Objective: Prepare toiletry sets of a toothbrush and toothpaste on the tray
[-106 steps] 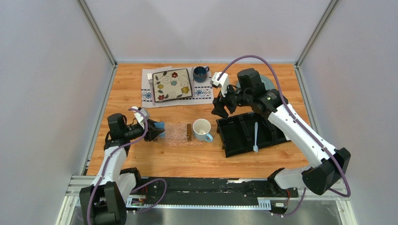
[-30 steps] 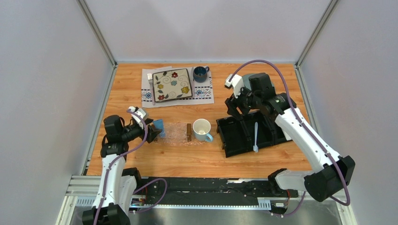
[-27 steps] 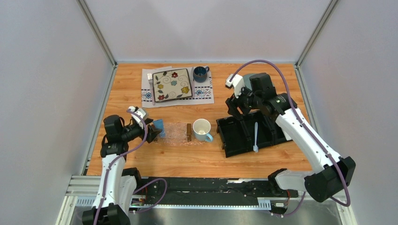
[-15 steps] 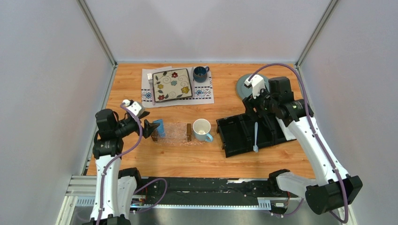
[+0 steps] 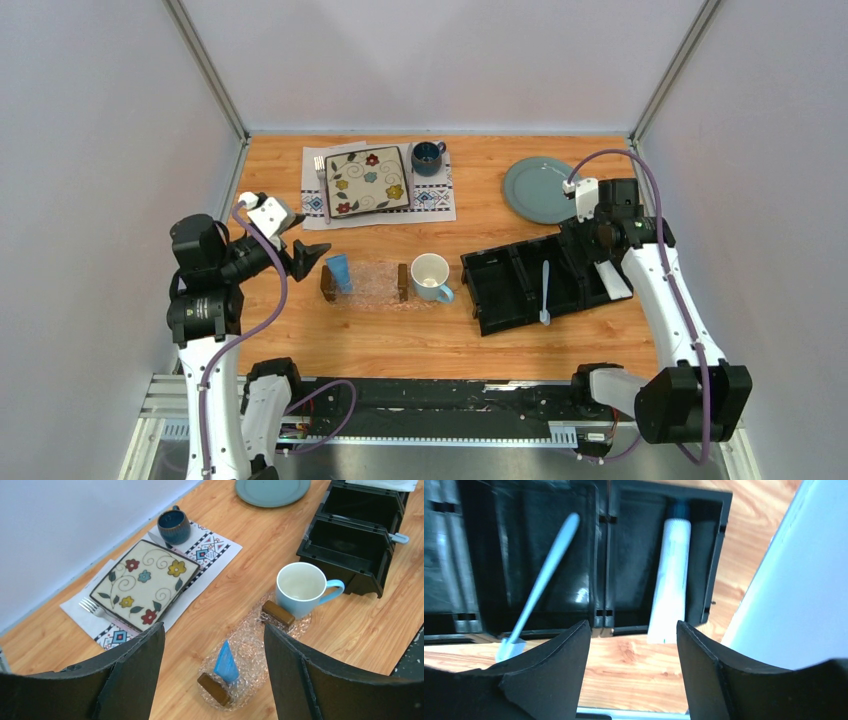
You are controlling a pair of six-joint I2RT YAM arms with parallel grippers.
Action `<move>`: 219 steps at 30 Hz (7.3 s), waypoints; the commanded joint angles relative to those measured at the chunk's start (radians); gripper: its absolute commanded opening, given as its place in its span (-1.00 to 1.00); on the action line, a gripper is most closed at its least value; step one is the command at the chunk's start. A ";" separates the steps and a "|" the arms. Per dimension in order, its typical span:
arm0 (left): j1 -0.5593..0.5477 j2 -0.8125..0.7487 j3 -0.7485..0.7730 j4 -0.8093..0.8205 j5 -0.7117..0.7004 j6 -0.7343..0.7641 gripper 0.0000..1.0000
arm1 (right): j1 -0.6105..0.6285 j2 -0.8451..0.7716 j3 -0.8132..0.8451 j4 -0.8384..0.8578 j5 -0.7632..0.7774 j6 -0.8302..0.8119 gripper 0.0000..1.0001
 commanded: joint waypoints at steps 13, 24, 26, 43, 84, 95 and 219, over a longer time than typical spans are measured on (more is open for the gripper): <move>0.008 0.109 0.089 -0.039 0.054 0.059 0.60 | -0.027 0.115 -0.118 0.085 0.301 -0.040 0.32; 0.006 0.180 0.091 -0.039 0.105 0.087 0.60 | -0.028 0.231 -0.159 0.170 0.370 -0.012 0.29; 0.008 0.188 0.089 -0.038 0.103 0.098 0.60 | -0.028 0.253 -0.165 0.188 0.384 -0.014 0.29; 0.009 0.197 0.092 -0.068 0.102 0.130 0.60 | -0.030 0.379 -0.247 0.332 0.449 -0.011 0.26; 0.008 0.176 0.031 -0.018 0.108 0.121 0.61 | -0.062 0.277 -0.081 0.127 0.354 0.060 -0.89; 0.006 0.174 0.034 0.004 0.129 0.112 0.57 | -0.062 0.224 0.023 0.012 0.323 0.026 -0.99; -0.808 0.363 0.335 0.320 -0.582 -0.338 -1.00 | 0.498 0.274 0.902 0.028 -0.669 0.213 0.70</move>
